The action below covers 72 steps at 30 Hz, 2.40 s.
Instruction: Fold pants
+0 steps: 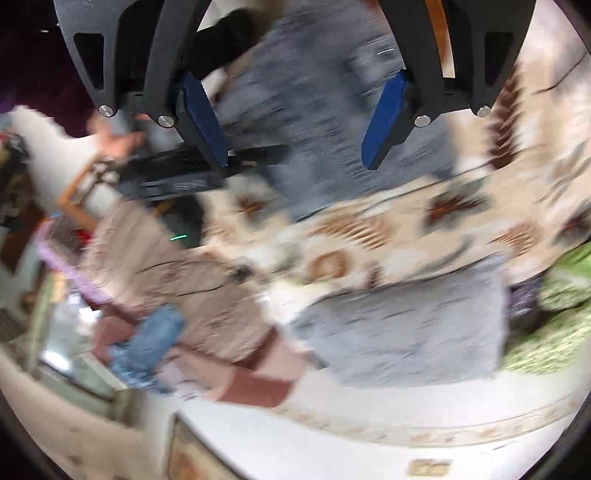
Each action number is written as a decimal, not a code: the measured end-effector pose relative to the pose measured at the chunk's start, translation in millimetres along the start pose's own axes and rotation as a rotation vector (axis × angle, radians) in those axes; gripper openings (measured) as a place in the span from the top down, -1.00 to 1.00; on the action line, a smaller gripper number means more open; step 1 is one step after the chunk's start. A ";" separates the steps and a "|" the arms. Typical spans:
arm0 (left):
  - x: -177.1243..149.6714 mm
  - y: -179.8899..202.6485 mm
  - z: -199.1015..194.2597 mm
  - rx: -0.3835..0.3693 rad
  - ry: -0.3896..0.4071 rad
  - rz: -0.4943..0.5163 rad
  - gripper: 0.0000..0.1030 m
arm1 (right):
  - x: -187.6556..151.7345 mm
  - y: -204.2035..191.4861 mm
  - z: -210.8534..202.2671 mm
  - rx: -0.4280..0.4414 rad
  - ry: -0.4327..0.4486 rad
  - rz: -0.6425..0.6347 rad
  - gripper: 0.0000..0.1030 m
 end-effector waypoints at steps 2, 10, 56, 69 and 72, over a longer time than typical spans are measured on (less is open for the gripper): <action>-18.4 -29.9 8.5 0.098 -0.068 -0.054 -0.47 | -1.8 2.4 4.1 -0.106 -0.005 -0.028 0.39; -67.3 -58.6 37.9 0.132 -0.200 -0.110 -0.46 | -5.7 -11.8 -3.2 -0.233 0.072 -0.175 0.75; -19.2 -76.1 116.0 0.321 -0.333 -0.172 -0.60 | 60.2 -39.5 -4.7 -0.329 0.199 -0.167 0.59; -31.9 -84.6 79.9 0.350 -0.263 -0.296 -0.85 | 53.8 -13.0 -15.9 -0.220 0.185 -0.081 0.64; -39.8 -79.0 52.9 0.397 -0.206 -0.293 -0.85 | 38.7 -19.9 -36.3 -0.306 0.245 -0.147 0.64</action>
Point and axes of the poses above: each gripper's, at about its wrist camera, not at the fingertips, and z roughly the way its jaws point, y to its right, x to its top, the point moved 8 cm from there along z, roughly the way its jaws point, and after that the axes turned 10 degrees about -y, right-handed, at the moved point
